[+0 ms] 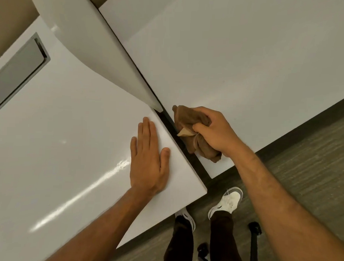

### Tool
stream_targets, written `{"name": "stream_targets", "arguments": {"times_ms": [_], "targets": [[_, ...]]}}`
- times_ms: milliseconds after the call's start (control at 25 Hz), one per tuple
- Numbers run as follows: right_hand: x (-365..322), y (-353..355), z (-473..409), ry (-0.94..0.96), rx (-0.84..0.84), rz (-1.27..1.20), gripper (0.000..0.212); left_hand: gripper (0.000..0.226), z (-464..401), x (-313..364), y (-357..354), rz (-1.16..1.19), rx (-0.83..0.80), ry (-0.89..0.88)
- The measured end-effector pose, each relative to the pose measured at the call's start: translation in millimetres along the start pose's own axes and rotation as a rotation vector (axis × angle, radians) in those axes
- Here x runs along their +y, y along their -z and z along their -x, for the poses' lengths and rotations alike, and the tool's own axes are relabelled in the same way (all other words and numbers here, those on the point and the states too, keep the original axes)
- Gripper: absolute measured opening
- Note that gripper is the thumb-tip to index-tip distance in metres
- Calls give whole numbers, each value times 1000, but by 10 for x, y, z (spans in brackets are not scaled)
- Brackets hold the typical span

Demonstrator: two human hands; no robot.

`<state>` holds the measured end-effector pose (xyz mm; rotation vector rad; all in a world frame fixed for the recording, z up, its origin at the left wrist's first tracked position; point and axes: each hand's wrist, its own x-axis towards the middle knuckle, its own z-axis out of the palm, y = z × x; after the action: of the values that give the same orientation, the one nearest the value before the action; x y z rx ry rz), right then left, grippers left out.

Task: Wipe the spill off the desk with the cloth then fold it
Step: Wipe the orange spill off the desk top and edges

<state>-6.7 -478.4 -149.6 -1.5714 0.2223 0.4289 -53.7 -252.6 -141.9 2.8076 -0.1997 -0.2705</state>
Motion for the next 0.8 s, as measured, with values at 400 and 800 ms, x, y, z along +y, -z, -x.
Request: {"name": "stream_targets", "arguments": {"times_ms": [400, 800], "targets": [[27, -453, -442, 103, -111, -28, 53, 72, 5, 23, 22, -35, 5, -12], [239, -412, -201, 72, -128, -64, 51, 74, 1, 34, 28, -52, -20, 14]]}}
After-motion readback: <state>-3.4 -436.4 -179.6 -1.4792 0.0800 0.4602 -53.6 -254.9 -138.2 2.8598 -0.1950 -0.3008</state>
